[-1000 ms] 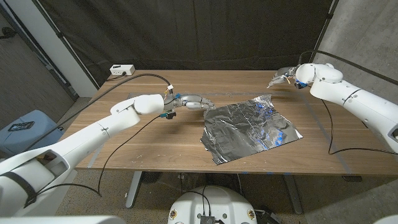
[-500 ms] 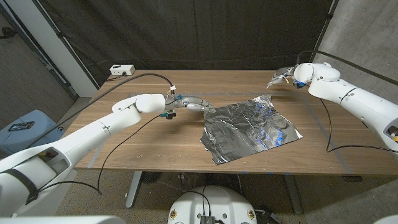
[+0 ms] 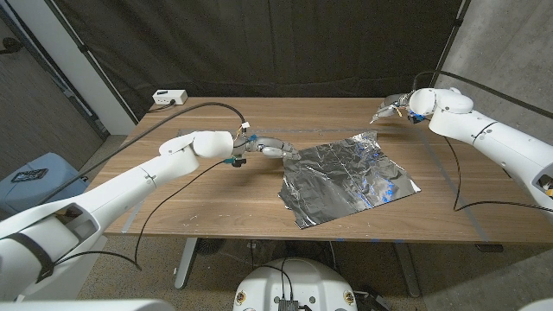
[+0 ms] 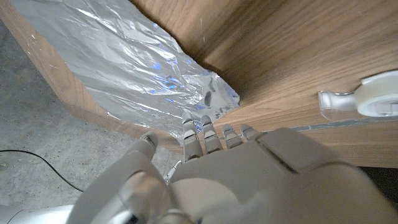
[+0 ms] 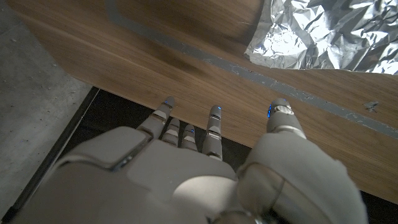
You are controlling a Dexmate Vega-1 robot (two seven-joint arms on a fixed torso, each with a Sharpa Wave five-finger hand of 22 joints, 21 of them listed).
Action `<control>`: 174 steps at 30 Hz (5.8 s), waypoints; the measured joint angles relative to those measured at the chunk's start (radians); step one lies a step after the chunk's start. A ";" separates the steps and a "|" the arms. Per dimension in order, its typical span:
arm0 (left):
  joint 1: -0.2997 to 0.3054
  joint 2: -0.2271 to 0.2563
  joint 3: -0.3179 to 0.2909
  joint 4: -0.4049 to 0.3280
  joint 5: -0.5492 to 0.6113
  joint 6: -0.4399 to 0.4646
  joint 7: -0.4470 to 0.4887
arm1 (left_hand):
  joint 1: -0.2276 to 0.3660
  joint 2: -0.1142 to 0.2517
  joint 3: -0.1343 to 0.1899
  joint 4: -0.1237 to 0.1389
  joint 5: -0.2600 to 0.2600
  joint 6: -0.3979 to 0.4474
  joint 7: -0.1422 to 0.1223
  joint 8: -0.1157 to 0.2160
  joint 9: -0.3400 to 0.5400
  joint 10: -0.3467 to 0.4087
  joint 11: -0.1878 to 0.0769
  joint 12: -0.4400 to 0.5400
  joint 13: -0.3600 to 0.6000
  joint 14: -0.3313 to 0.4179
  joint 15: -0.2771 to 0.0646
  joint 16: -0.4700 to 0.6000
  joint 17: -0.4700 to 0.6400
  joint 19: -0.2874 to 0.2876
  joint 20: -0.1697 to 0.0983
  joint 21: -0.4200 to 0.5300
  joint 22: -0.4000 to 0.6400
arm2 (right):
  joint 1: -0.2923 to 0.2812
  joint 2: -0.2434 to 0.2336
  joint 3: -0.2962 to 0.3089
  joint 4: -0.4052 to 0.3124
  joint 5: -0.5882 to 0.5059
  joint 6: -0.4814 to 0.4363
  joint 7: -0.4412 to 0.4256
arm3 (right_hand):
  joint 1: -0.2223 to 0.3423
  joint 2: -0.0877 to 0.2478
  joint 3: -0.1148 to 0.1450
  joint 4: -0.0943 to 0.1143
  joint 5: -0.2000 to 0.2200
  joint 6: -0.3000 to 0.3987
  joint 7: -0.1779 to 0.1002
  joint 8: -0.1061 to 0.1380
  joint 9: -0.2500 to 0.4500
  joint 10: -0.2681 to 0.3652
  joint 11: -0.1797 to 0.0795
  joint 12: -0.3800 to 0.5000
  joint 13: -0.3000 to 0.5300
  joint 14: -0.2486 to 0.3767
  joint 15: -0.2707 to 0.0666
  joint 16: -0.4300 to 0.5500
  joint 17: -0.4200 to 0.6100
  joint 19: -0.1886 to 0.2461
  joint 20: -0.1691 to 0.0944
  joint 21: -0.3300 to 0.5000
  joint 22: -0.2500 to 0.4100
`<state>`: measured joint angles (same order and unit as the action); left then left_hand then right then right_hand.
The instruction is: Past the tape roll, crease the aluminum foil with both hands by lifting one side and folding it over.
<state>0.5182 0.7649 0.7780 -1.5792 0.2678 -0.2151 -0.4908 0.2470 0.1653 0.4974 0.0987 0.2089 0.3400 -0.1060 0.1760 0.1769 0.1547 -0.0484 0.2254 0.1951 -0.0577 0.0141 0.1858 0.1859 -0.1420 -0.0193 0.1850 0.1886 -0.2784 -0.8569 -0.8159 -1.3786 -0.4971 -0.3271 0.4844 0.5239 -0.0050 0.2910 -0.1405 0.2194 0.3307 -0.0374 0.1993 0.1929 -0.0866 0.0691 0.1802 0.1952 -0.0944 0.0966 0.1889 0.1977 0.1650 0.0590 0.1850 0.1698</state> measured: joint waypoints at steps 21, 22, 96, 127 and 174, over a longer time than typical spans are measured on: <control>-0.005 -0.003 0.027 -0.036 0.074 0.051 -0.026 | -0.028 -0.001 0.001 0.024 0.000 -0.012 -0.005 0.000 0.000 -0.005 -0.005 -0.004 0.000 -0.007 0.004 0.000 0.000 -0.016 0.001 0.005 0.000 | 0.020 0.009 -0.016 0.033 -0.004 0.030 0.011 | 0.000 0.000 -0.002 0.002 0.005 0.012 0.002 0.000 0.000 -0.018 0.007 0.000 0.000 -0.013 0.006 0.000 0.000 -0.005 0.005 0.000 0.000; -0.005 -0.004 0.027 -0.037 0.075 0.053 -0.027 | -0.034 0.003 0.000 0.025 0.000 -0.012 -0.005 0.000 0.000 -0.005 -0.005 -0.004 0.000 -0.007 0.004 0.000 0.000 -0.019 -0.002 0.005 0.000 | 0.022 0.010 -0.017 0.034 -0.004 0.030 0.013 | 0.000 0.000 -0.003 0.003 0.008 0.012 0.002 0.000 0.000 -0.018 0.007 0.000 0.000 -0.019 0.006 0.000 0.000 -0.005 0.005 0.000 0.000; -0.052 -0.037 0.079 -0.014 0.123 0.108 -0.089 | -0.093 -0.004 0.013 0.059 -0.006 -0.002 0.004 0.000 0.000 0.013 -0.005 -0.004 -0.002 -0.003 0.007 0.000 -0.004 -0.026 0.001 0.013 0.000 | 0.021 0.012 -0.049 -0.012 -0.014 -0.013 0.152 | -0.004 0.004 -0.015 -0.001 0.014 0.011 -0.007 0.004 0.005 -0.071 0.025 0.005 0.000 -0.049 0.021 0.000 0.000 -0.028 0.018 0.000 0.000; -0.044 -0.023 0.077 -0.021 0.120 0.121 -0.086 | -0.097 0.000 0.023 0.049 -0.005 -0.008 0.010 0.000 0.000 0.011 -0.007 -0.006 -0.002 0.003 0.013 0.000 -0.009 -0.026 0.001 0.020 0.000 | 0.022 0.038 -0.080 0.017 -0.046 -0.001 0.117 | 0.032 -0.010 -0.019 -0.017 0.035 0.165 -0.004 0.078 0.030 -0.048 0.020 0.016 0.000 -0.046 0.018 0.012 0.000 -0.026 0.023 0.004 0.000; -0.034 -0.026 0.079 -0.036 0.134 0.121 -0.091 | -0.097 0.000 0.056 0.024 -0.005 -0.012 0.006 0.006 0.000 0.011 -0.007 -0.008 -0.001 0.007 0.009 0.000 -0.014 -0.022 -0.002 0.020 -0.003 | -0.032 0.039 -0.067 -0.024 -0.081 -0.032 0.046 | 0.211 -0.016 -0.002 -0.025 0.093 0.387 -0.036 0.214 0.070 0.117 -0.039 0.046 0.000 0.045 -0.030 0.035 -0.002 0.062 0.001 0.019 0.000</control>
<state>0.4845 0.7387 0.8569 -1.6147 0.4015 -0.0939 -0.5820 0.1499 0.1657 0.5532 0.1227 0.2040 0.3284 -0.1000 0.1816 0.1772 0.1653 -0.0557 0.2179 0.1939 -0.0512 0.0227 0.1858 0.1721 -0.1641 -0.0217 0.2045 0.1859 -0.3106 -0.8179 -0.8832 -1.4022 -0.5780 -0.3588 0.5299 0.7346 -0.0206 0.2886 -0.1654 0.3124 0.7174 -0.0733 0.4136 0.2628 0.0300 0.0299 0.2266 0.1957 -0.0498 0.0667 0.2238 0.1954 0.2273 0.0596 0.2041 0.1698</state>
